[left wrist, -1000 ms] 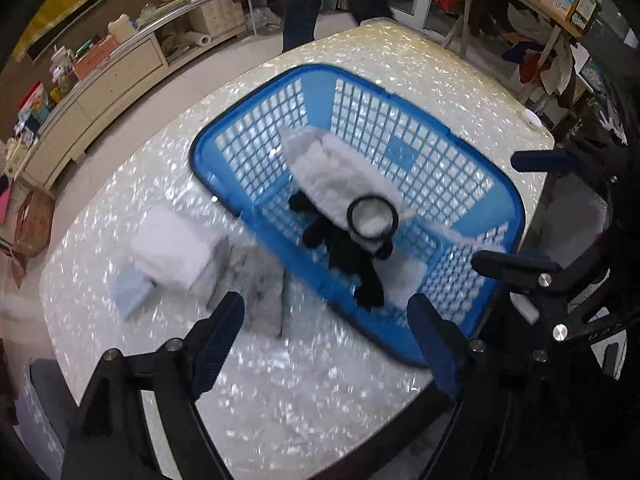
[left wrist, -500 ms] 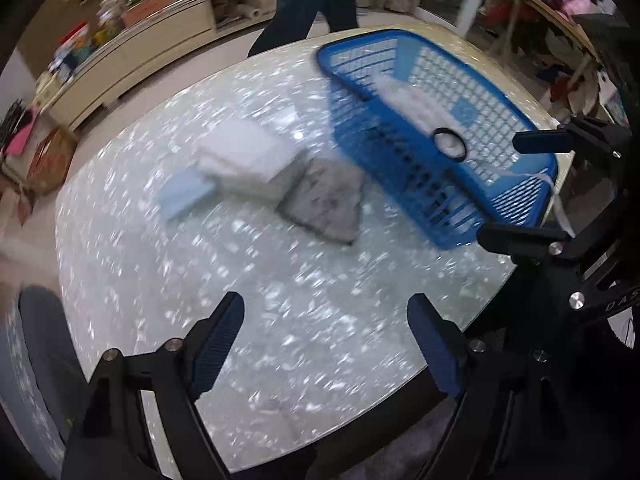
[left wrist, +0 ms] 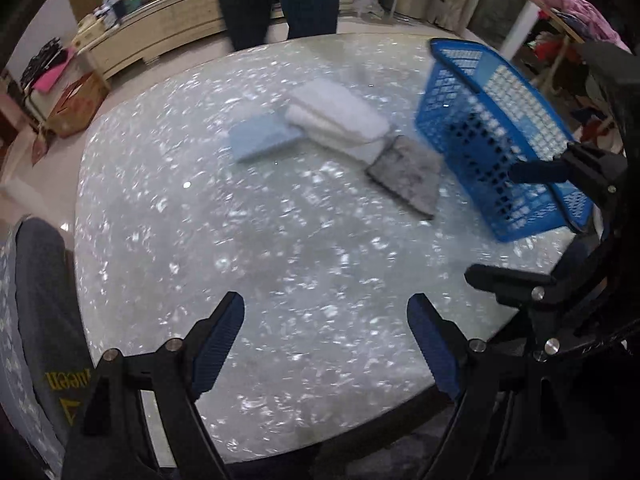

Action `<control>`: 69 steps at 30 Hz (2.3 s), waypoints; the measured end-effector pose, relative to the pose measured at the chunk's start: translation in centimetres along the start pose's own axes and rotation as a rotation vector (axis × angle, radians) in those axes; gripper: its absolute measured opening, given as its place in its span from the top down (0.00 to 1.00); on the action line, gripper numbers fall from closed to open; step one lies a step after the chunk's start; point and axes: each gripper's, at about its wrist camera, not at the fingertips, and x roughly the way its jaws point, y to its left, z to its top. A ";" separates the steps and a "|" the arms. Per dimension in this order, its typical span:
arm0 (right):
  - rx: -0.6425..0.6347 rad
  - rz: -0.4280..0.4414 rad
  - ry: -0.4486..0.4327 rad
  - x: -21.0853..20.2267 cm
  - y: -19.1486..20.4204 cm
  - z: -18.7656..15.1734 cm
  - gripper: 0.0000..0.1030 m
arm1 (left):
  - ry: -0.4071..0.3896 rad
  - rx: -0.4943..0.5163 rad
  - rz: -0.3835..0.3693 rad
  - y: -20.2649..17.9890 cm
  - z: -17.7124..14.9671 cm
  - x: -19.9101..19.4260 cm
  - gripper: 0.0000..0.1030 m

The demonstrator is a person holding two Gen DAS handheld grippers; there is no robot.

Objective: Organize soft objects
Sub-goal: 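Move the right gripper to the grey mottled pad and grasp its edge, then lift the grey pad into the blue basket and open the right gripper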

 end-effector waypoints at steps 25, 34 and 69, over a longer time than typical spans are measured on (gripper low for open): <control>0.160 -0.092 0.143 12.3 -3.1 4.6 0.32 | 0.045 -0.026 0.023 4.7 3.2 9.0 0.20; 0.152 -0.111 0.141 12.1 -3.4 4.9 0.55 | 0.052 -0.029 0.017 4.9 3.4 9.8 0.20; -0.007 -0.054 -0.065 -3.9 -1.5 -1.1 0.90 | -0.063 -0.018 -0.039 1.0 3.7 0.1 0.20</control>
